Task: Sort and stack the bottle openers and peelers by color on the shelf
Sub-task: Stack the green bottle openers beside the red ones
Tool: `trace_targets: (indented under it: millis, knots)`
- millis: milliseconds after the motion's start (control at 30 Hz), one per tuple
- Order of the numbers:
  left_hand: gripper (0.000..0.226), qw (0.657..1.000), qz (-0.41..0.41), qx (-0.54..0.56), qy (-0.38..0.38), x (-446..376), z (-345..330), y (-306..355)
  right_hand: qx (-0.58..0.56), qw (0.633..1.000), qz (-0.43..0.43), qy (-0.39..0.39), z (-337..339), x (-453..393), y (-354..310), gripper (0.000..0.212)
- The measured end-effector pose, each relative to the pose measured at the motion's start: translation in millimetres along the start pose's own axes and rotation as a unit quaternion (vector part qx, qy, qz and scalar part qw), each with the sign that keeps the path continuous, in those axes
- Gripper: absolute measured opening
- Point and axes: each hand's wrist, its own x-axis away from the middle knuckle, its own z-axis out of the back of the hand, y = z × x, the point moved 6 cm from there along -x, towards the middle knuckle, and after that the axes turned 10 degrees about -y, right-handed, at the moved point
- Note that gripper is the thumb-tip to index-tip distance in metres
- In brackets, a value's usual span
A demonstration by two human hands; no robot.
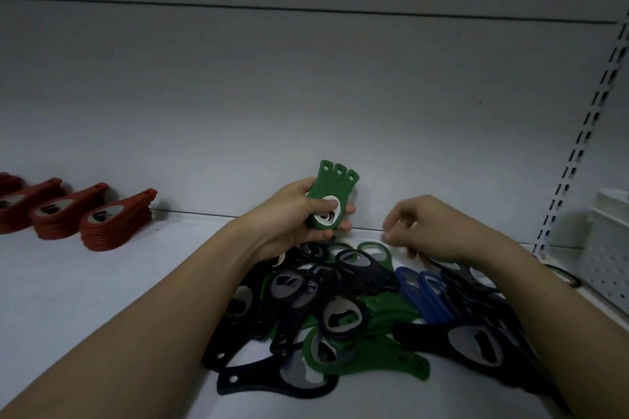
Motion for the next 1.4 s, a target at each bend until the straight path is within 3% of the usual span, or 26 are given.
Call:
trace_targets:
  millis: [167, 233, 467, 600, 733, 900, 1033, 1200, 1300, 1400]
  knots:
    - [0.030, 0.999, 0.005, -0.008, 0.034, -1, 6, -2, 0.094, 0.991, -0.026, -0.086, -16, -3, 4, 0.052]
    - [0.029, 0.999, 0.008, -0.013, 0.032, -1, 5, -2, 0.117, 0.987, -0.035, -0.100, -19, -4, 6, 0.056]
    - [0.030, 0.999, 0.016, -0.027, 0.020, -1, 3, -5, 0.071, 0.991, -0.039, -0.102, -19, -3, 7, 0.040]
    - [0.029, 0.999, 0.016, -0.025, 0.023, -1, 4, -4, -0.069, 0.995, -0.018, -0.063, -12, -5, 4, 0.033]
    - [0.027, 0.999, 0.013, -0.029, 0.025, -1, 4, -3, -0.169, 0.981, 0.073, 0.065, 10, 2, -11, 0.023]
    - [0.027, 1.000, 0.006, -0.019, -0.012, 1, -4, -2, -0.176, 0.969, 0.160, 0.063, 6, 12, -35, 0.023]
    - [0.029, 0.999, 0.004, -0.035, -0.032, 2, -10, -2, -0.196, 0.969, 0.143, 0.048, -3, 8, -36, 0.020]
    - [0.021, 0.994, -0.069, 0.061, 0.055, 0, 8, 9, -0.256, 0.962, 0.096, 0.022, -6, 6, -27, 0.022]
    - [0.018, 0.990, -0.081, 0.090, 0.070, 0, 14, 11, -0.340, 0.932, 0.107, 0.057, 1, 7, -26, 0.013]
    - [0.027, 0.995, -0.049, 0.083, 0.019, 1, 2, 8, -0.384, 0.909, 0.120, 0.106, 11, 10, -25, 0.011]
